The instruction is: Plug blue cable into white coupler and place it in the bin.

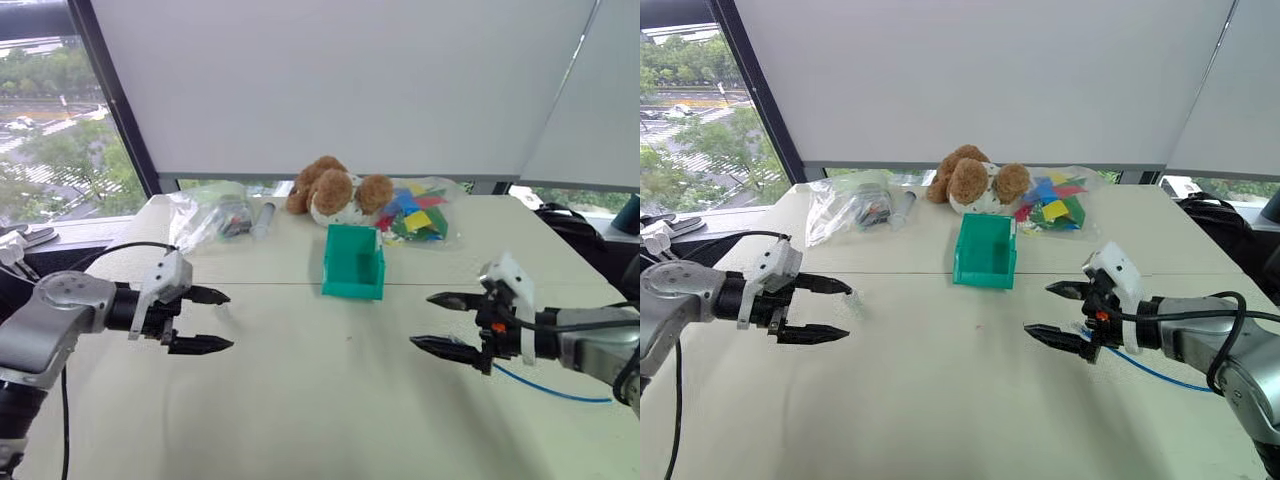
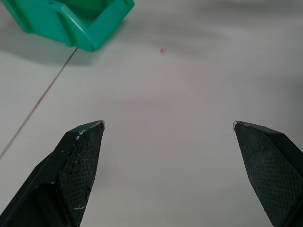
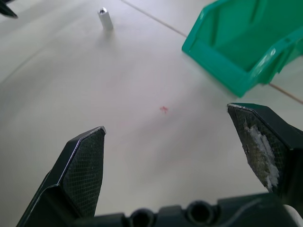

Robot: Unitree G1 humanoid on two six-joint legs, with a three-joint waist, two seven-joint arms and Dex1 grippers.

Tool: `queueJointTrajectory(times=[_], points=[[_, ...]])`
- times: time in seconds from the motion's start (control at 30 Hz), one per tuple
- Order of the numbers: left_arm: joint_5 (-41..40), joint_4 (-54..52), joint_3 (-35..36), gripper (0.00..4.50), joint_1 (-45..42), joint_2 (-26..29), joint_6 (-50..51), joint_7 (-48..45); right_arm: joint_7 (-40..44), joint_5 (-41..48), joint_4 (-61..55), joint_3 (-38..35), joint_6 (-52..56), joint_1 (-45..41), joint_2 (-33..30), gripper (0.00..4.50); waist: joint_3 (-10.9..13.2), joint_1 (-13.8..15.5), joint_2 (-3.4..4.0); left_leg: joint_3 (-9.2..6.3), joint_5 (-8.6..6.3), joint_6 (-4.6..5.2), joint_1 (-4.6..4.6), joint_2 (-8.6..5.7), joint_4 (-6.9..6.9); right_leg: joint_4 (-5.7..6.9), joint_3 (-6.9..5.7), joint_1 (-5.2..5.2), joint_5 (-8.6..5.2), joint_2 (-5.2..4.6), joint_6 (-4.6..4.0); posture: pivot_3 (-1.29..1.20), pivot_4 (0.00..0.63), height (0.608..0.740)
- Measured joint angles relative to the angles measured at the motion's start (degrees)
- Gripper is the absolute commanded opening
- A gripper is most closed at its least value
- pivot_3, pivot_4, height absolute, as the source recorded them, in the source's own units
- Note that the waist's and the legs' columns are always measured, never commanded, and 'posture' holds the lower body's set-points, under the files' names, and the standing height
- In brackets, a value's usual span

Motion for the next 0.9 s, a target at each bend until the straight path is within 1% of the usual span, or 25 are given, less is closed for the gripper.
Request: queueJointTrajectory(times=[0.17, 0.33, 0.6, 0.9], points=[[-1.08, -1.6, 0.26, 4.5, -1.55, -3.11, 2.48, 2.47, -1.04, -0.53, -0.04, -0.46, -0.57, 1.09, 0.4, 4.49, 0.0, -0.15, 0.0, 0.0, 0.0, 0.0, 0.0, 0.0, 0.0, 0.0, 0.0, -0.01, 0.0, 0.01, 0.0, 0.0, 0.15, 0.74], [-2.07, -3.79, 0.29, 4.5, -2.05, -4.23, 5.42, 4.37, -1.82, -1.47, 0.01, -0.44, -1.57, 1.78, 0.8, 4.49, 0.0, -0.2, 0.0, 0.0, 0.0, 0.0, 0.0, 0.01, -0.02, 0.0, 0.01, -0.03, 0.0, 0.02, 0.0, 0.0, 0.15, 0.74], [-3.02, -4.58, 0.31, 4.5, -2.05, -5.87, 6.45, 6.66, -2.33, -2.28, 0.17, -0.48, -2.16, 3.07, 0.9, 4.49, 0.0, -0.15, 0.0, 0.01, 0.0, 0.0, -0.01, 0.0, -0.02, -0.02, 0.02, -0.02, 0.0, 0.0, 0.0, 0.0, 0.15, 0.74], [-2.45, -4.66, -0.01, 4.5, -1.32, -9.36, 5.34, 9.18, -3.31, -2.22, 0.73, -0.47, -2.18, 2.48, 1.56, 4.49, 0.0, -0.14, 0.0, 0.01, 0.0, 0.0, 0.0, 0.0, -0.02, -0.03, 0.02, -0.01, 0.0, 0.0, 0.0, 0.0, 0.15, 0.74]])
